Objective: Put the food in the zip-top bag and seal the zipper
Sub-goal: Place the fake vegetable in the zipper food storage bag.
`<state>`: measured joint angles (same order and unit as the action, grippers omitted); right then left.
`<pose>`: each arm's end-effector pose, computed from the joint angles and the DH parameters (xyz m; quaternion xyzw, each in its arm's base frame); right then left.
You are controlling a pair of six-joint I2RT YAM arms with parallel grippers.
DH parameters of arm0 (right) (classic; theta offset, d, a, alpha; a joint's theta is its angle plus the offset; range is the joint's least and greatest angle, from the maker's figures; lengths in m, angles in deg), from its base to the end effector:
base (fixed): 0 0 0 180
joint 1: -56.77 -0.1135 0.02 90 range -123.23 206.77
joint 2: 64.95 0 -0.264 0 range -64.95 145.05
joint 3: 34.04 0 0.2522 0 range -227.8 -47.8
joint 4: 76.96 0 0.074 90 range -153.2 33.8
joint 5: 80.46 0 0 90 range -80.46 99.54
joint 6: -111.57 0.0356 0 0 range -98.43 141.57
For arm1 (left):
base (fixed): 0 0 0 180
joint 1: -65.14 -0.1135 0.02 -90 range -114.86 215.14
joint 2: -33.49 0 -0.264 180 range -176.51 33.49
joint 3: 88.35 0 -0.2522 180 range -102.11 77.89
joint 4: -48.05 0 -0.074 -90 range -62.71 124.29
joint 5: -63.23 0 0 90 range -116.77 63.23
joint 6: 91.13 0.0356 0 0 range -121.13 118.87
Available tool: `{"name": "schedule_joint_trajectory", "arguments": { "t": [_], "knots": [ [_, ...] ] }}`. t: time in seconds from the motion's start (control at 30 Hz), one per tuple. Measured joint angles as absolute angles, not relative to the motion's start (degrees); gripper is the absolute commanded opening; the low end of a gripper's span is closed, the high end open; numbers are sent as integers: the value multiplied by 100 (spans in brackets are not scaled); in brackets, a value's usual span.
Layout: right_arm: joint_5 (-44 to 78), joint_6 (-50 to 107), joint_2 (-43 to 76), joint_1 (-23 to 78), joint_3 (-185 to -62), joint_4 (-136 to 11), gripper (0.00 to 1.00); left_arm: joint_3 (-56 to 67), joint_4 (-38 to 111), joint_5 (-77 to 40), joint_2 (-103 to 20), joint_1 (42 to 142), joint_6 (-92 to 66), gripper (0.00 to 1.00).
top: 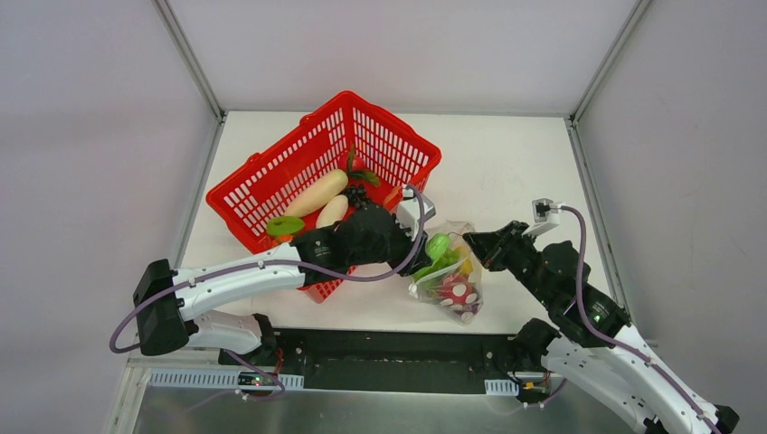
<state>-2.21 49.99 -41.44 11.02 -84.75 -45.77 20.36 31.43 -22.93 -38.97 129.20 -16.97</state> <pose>0.0825 0.0743 0.3265 -0.0406 0.7297 0.3494 0.5864 0.1277 -0.2680 0.3266 0.3479 0.7290 -0.3989 0.4341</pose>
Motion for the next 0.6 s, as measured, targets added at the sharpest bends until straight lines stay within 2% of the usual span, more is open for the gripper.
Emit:
{"name": "schedule_joint_trajectory", "arguments": {
  "t": [0.17, 0.3, 0.4, 0.5, 0.6],
  "knots": [
    [-223, 5002, -4144, 1102, -8475, -4577, 9, 1966, 2958, -2282, -3994, 13011, -1599, 21],
    [-210, 5006, -4144, 1104, -8477, -4577, 9, 1668, 2728, -2396, -4302, 13046, -1566, 30],
    [-172, 5034, -4157, 1104, -8477, -4577, 9, 1325, 2569, -2592, -4619, 13046, -1625, 31],
    [-155, 5067, -4231, 1104, -8477, -4577, 9, 949, 2370, -2863, -4890, 13046, -1817, 40],
    [-157, 5076, -4319, 1104, -8477, -4577, 9, 438, 2090, -3036, -5189, 13046, -2023, 43]
  ]
}}
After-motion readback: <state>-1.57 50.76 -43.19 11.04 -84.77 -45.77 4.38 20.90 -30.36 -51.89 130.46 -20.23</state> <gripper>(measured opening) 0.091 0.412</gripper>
